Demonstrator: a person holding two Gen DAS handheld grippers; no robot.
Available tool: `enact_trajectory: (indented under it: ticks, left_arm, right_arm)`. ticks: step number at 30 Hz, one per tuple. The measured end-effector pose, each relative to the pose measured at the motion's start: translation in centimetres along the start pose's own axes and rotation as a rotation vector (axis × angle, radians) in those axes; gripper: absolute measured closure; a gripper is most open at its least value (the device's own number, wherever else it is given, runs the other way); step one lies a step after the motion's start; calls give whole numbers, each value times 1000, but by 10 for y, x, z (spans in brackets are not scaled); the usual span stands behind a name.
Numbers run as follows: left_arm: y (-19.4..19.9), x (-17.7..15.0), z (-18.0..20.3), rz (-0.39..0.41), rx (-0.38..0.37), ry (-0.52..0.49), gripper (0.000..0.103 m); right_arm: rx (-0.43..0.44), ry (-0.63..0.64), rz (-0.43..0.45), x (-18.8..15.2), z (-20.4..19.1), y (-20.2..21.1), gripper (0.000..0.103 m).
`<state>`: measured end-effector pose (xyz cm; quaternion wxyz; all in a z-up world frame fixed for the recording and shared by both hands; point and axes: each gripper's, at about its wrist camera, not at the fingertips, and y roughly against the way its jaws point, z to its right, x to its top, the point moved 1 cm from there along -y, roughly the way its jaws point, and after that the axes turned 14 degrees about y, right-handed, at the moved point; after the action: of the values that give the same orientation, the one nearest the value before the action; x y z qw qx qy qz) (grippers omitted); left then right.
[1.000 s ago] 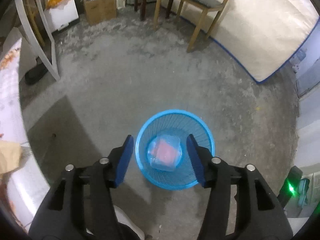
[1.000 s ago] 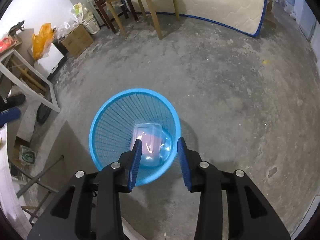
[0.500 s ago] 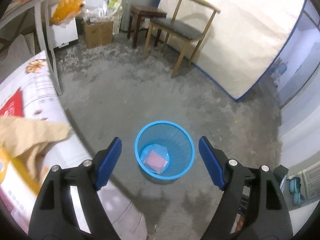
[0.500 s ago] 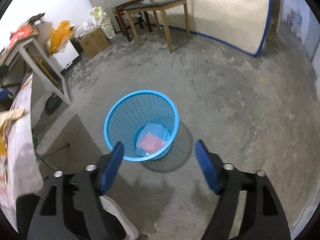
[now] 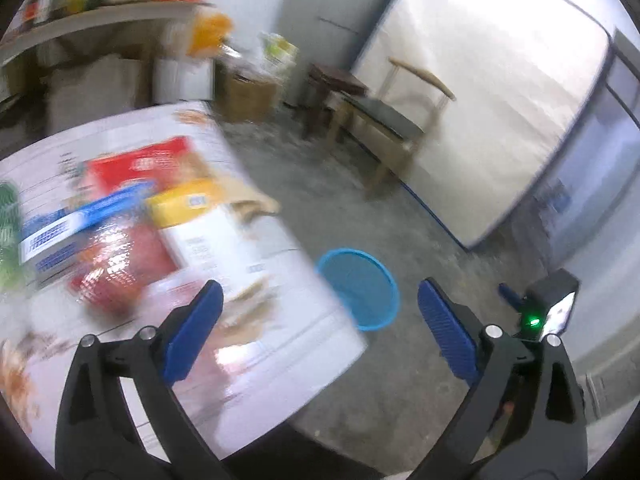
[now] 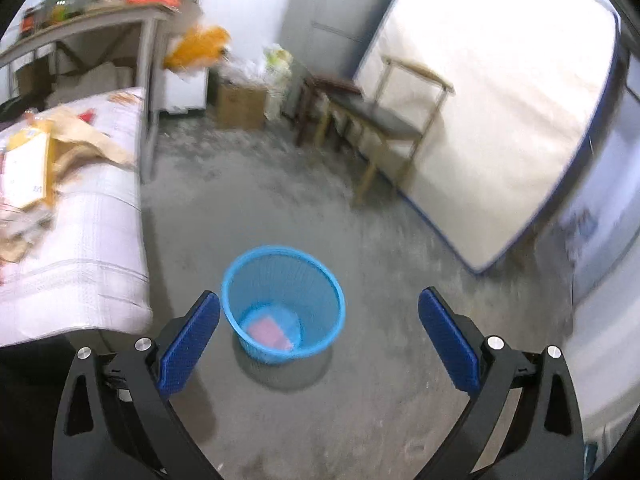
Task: Collect trash
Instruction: 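Return both tools to the table toward the plastic bags and medicine box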
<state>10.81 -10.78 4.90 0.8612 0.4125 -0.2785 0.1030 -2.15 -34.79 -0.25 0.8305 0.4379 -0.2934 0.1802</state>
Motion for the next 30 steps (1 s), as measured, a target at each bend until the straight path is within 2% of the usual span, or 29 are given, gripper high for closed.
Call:
enact_trajectory:
  ticks: [3, 4, 7, 10, 15, 21, 26, 27, 30]
  left_arm:
    - [31, -7, -41, 84, 51, 68, 9]
    - [38, -10, -51, 97, 62, 80, 9]
    - [52, -23, -84, 120, 79, 112, 8]
    - [58, -36, -109, 136, 68, 170, 8]
    - [46, -47, -127, 98, 25, 217, 9]
    - [16, -47, -116, 70, 14, 116, 9]
    - [-10, -47, -97, 84, 59, 5, 9]
    - [-13, -48, -94, 88, 71, -16, 10]
    - [-25, -50, -85, 86, 114, -81, 26]
  right_arm:
    - [143, -24, 98, 16, -15, 21, 6]
    - [224, -34, 139, 21, -21, 27, 6]
    - [380, -51, 198, 33, -39, 38, 6]
    - [468, -34, 211, 41, -58, 44, 6]
    - [599, -38, 190, 54, -81, 43, 6]
    - [692, -103, 136, 67, -102, 24, 6]
    - [775, -163, 112, 79, -106, 10, 8]
    - [791, -173, 112, 85, -106, 7, 8]
    - [810, -158, 112, 108, -114, -2, 8]
